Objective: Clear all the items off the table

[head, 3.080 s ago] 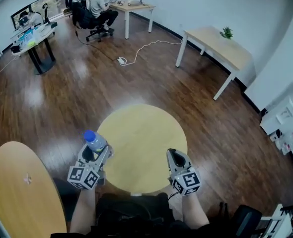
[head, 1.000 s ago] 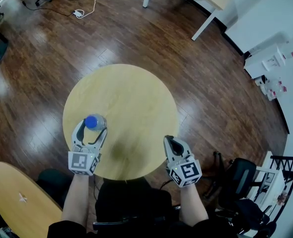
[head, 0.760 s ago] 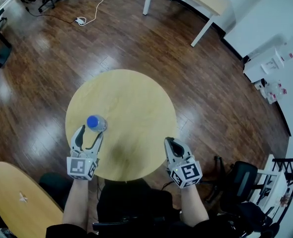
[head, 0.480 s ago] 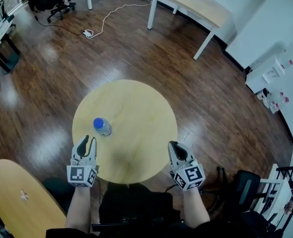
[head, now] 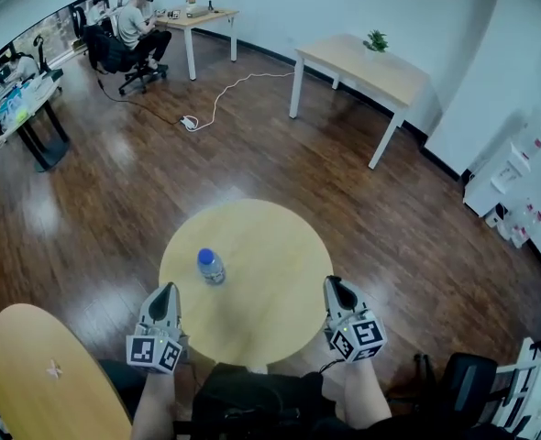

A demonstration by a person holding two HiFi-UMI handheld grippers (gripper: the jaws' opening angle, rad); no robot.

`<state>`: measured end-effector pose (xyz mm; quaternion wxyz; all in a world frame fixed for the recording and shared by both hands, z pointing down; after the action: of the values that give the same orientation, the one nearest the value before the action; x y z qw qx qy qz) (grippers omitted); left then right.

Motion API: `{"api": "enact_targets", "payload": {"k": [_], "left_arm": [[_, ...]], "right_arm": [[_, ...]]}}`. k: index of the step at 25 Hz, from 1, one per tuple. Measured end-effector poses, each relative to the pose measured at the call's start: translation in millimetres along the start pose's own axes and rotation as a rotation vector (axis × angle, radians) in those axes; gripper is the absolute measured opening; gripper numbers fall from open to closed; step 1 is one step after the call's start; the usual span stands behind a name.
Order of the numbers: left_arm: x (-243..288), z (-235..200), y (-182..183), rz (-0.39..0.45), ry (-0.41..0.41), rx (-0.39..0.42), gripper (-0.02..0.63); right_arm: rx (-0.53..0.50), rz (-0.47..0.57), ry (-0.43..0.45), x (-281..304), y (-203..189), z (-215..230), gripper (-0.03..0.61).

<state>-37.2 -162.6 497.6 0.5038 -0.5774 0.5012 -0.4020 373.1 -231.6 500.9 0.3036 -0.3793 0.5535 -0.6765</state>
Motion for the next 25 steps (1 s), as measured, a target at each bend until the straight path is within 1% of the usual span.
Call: {"api": "enact_targets", "payload": {"k": [5,10,16,21,25], "left_arm": [[-13,11,8,0.029,-0.005,-0.015,0.000],[-17,4,16,0.094,0.008,-0.024,0.000],[-14,6,18,0.096,0.012,-0.012,0.000],[-18,13,17,0.103,0.039,-0.014,0.000],[-38,8,18,0.129,0.099,-0.013,0.000]], "right_arm": [[-0.006,0.032,0.012,1,3,0,0.006],[-0.009,0.046,0.030,3,7,-6,0.006],[0.008,0.060,0.026,-3,13,-1,0.005],[0.013,0.062,0.054,-1,16,4,0.005],[0.030,0.066,0.107,15,17,-5,0.006]]}}
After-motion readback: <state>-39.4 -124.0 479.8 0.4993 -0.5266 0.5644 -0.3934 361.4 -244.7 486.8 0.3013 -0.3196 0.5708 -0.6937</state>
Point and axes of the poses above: the fingertips, and each gripper's own axes: x forward along the fingers, z to its right, y out of its top, the point moved 9 cm from there along -x, backward along the fingers
